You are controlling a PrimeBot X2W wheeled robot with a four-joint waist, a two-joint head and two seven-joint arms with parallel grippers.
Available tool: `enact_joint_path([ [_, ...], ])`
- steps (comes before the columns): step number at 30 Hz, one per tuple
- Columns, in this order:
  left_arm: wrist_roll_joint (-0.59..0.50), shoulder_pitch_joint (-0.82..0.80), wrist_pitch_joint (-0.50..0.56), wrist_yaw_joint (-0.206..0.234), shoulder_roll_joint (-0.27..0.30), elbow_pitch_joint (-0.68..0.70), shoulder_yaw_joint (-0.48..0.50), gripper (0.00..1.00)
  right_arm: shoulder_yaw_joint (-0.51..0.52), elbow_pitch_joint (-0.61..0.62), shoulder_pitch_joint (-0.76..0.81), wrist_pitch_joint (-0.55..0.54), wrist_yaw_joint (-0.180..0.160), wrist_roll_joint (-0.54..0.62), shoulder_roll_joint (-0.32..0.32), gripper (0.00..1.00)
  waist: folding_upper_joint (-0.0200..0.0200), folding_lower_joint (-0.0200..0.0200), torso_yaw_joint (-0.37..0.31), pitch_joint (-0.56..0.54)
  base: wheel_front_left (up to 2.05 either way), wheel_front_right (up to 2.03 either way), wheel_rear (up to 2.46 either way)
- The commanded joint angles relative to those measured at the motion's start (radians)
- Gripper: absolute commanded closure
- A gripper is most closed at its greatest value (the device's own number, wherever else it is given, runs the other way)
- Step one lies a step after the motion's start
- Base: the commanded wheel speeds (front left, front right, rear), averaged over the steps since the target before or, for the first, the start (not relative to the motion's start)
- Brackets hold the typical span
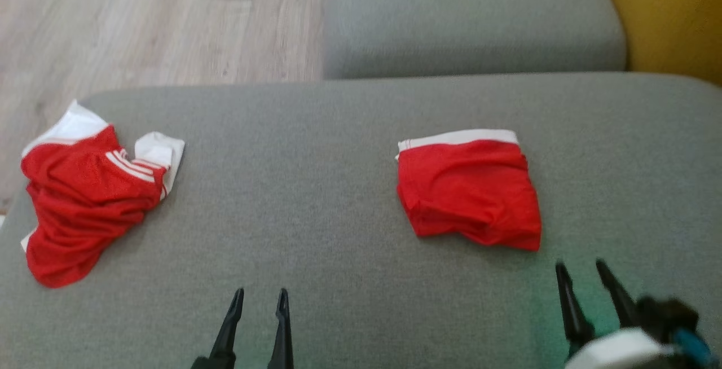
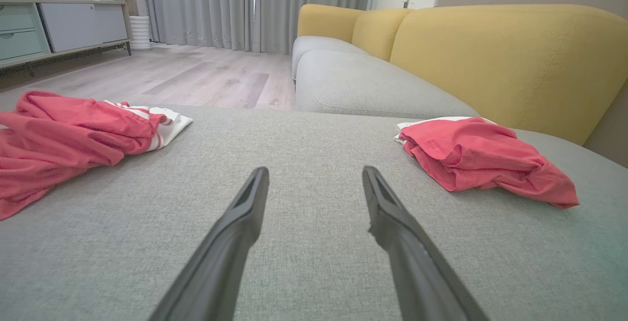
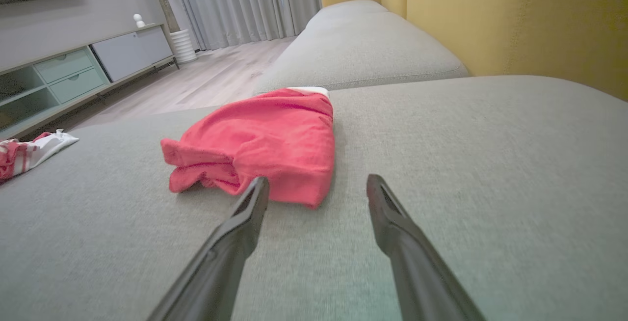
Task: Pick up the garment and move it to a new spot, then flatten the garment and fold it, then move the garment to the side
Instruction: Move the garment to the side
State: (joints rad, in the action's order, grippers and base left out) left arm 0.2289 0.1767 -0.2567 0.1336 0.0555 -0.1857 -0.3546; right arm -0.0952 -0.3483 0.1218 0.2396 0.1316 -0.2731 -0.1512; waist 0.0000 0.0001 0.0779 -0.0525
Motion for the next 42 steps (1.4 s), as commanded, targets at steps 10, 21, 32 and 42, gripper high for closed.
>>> enact_joint_path([
  [10, -0.003, -0.158, -0.005, 0.015, -0.005, 0.038, -0.026, 0.00, -0.065, -0.016, -0.348, -0.267, -0.001, -0.194, -0.101, 0.00, 0.0000, -0.0001, 0.016, 0.174, 0.00, 0.00, 0.00],
  [21, 0.024, -0.289, -0.005, 0.027, -0.005, 0.032, -0.097, 0.00, -0.105, -0.168, -0.565, -0.534, -0.001, -0.424, -0.208, 0.12, 0.0000, -0.0001, 0.057, 0.282, 0.00, 0.00, 0.00],
  [32, 0.037, -0.323, -0.005, 0.046, -0.005, 0.031, -0.102, 0.00, -0.184, -0.204, -0.624, -0.495, -0.001, -0.512, -0.268, 1.00, 0.0000, -0.0001, 0.026, 0.337, 0.00, 0.00, 0.00],
  [42, 0.014, -0.386, -0.005, 0.034, -0.005, 0.042, -0.083, 0.00, -0.181, -0.201, -0.697, -0.470, -0.001, -0.423, -0.526, 1.00, 0.0000, -0.0001, -0.060, 0.454, 0.00, 0.00, 0.00],
])
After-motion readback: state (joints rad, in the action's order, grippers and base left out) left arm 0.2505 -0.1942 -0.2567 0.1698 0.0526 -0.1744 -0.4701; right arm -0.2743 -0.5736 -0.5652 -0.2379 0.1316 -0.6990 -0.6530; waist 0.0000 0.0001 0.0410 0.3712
